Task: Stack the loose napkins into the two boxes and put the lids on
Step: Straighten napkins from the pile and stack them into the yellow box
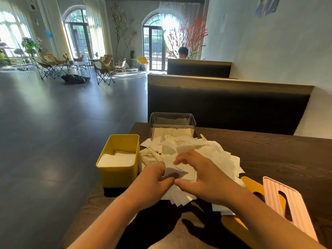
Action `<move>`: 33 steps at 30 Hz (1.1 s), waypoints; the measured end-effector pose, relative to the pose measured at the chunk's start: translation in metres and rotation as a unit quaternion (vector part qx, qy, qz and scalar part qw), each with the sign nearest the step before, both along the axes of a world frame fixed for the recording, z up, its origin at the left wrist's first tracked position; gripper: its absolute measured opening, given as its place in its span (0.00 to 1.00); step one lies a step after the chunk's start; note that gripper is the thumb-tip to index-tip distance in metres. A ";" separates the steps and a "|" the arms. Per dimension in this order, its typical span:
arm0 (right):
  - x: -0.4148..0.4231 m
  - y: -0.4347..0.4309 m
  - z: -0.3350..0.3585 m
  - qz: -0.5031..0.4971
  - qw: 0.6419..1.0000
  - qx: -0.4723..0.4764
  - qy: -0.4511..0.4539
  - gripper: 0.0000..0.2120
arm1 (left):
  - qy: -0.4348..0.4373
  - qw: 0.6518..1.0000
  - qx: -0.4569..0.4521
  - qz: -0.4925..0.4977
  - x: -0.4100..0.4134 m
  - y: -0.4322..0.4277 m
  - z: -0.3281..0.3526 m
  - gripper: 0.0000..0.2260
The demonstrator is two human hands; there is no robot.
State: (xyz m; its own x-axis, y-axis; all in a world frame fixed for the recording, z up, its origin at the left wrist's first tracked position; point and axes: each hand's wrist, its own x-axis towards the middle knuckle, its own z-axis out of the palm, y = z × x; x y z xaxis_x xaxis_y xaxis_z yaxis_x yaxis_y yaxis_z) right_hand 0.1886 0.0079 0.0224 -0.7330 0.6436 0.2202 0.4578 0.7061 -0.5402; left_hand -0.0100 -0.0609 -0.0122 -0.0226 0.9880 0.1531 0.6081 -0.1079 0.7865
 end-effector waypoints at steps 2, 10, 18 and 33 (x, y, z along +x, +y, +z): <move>-0.002 -0.002 0.000 -0.024 0.998 0.042 -0.026 0.14 | 0.036 0.999 -0.004 -0.004 0.003 -0.001 0.002 0.08; 0.003 0.009 0.012 -0.074 0.996 0.020 0.038 0.07 | 0.039 0.993 0.063 0.090 0.000 -0.006 0.008 0.12; -0.003 0.012 0.028 -0.046 0.998 0.036 0.020 0.08 | -0.008 0.997 0.057 0.054 0.002 0.002 0.012 0.32; -0.003 0.028 -0.010 -0.269 0.960 0.009 -0.072 0.09 | -0.471 0.860 -0.111 0.160 0.010 0.027 -0.006 0.09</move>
State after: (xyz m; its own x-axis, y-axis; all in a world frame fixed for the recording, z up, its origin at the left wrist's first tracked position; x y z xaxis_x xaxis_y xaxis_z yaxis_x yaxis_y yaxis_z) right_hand 0.1852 0.0354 0.0127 -0.3193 0.9349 0.1549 0.8282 0.3548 -0.4338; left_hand 0.0000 -0.0341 -0.0178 -0.3091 0.9110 -0.2730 -0.3405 0.1620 0.9262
